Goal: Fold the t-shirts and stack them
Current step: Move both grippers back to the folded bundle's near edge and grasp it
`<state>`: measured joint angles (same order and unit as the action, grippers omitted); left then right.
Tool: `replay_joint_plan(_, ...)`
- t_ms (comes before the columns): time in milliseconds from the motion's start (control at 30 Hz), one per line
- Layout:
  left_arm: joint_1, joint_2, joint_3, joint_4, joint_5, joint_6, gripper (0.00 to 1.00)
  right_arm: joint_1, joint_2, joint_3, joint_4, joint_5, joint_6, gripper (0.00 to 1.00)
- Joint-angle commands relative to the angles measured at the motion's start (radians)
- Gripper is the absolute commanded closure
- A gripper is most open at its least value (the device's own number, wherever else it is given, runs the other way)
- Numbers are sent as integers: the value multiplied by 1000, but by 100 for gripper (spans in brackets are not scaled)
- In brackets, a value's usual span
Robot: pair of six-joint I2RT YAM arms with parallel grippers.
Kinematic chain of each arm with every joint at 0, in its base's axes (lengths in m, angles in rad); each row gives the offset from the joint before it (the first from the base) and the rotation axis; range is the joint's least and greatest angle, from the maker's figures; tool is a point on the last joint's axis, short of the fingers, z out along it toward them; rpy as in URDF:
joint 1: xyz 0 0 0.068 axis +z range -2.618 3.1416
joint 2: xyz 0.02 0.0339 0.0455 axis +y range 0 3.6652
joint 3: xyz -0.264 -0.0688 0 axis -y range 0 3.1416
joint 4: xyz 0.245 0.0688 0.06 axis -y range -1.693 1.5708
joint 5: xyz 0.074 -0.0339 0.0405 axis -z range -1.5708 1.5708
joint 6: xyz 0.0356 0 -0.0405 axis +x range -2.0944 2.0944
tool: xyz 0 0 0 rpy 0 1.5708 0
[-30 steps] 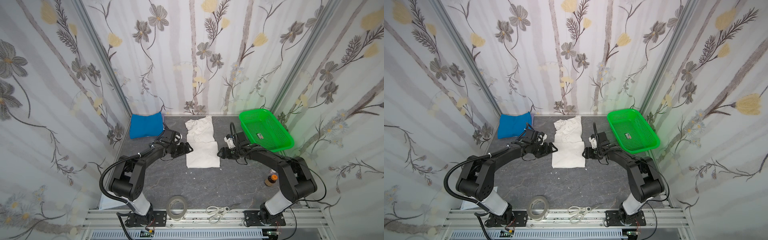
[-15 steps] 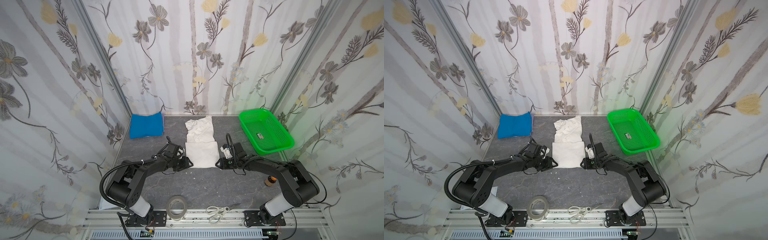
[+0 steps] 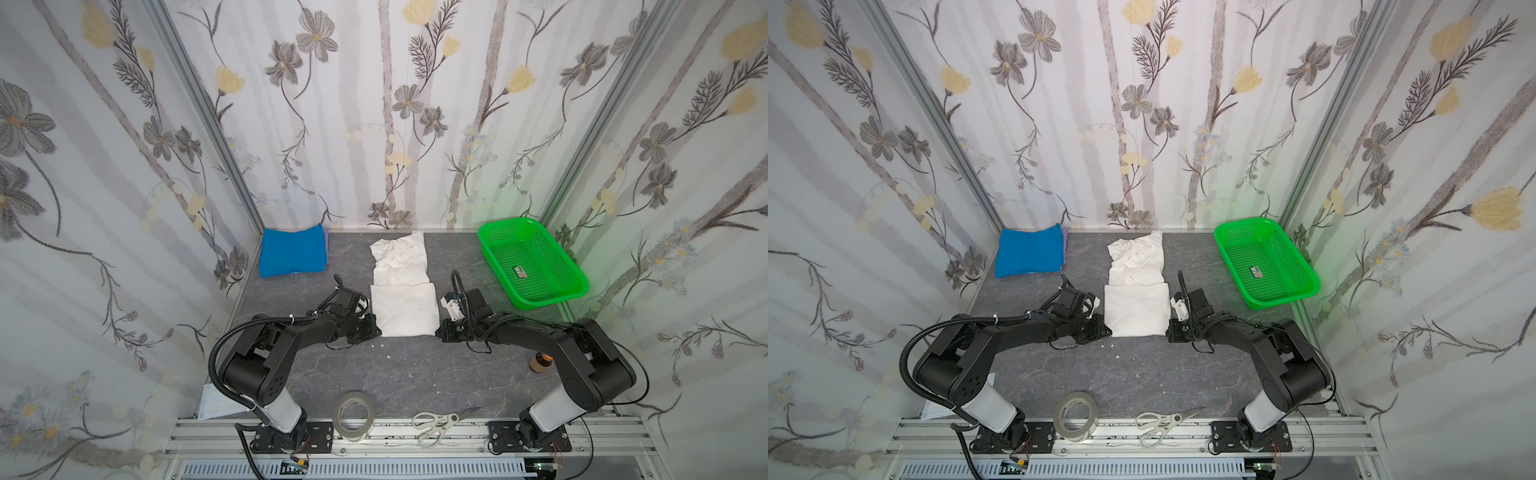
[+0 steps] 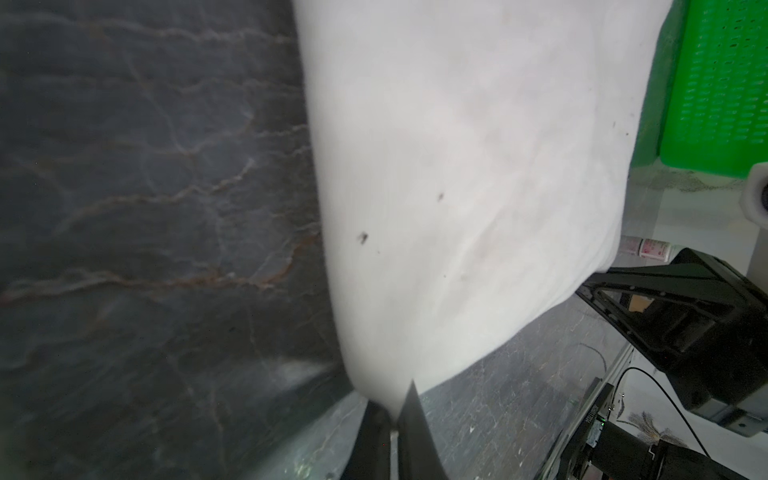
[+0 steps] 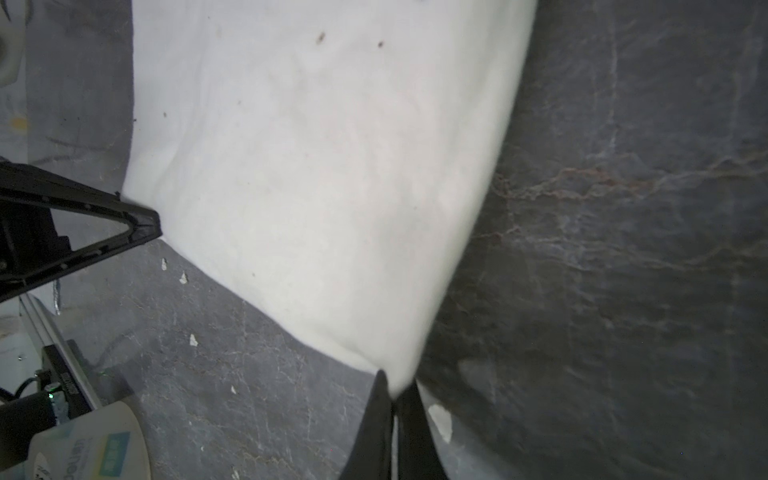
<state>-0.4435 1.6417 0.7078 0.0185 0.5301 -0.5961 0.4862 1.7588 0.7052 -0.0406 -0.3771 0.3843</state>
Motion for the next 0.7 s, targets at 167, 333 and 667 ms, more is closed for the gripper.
replay_joint_plan(167,-9,-137,-3,-182,-99,39,100,15,-86,-23,-20,14,-1,100)
replay_joint_plan(333,-47,-254,-50,-302,-134,44,100,90,-219,-95,-77,64,27,100)
replay_joint_plan(667,-227,-750,-180,-563,-241,-110,100,411,-574,-196,-276,213,245,100)
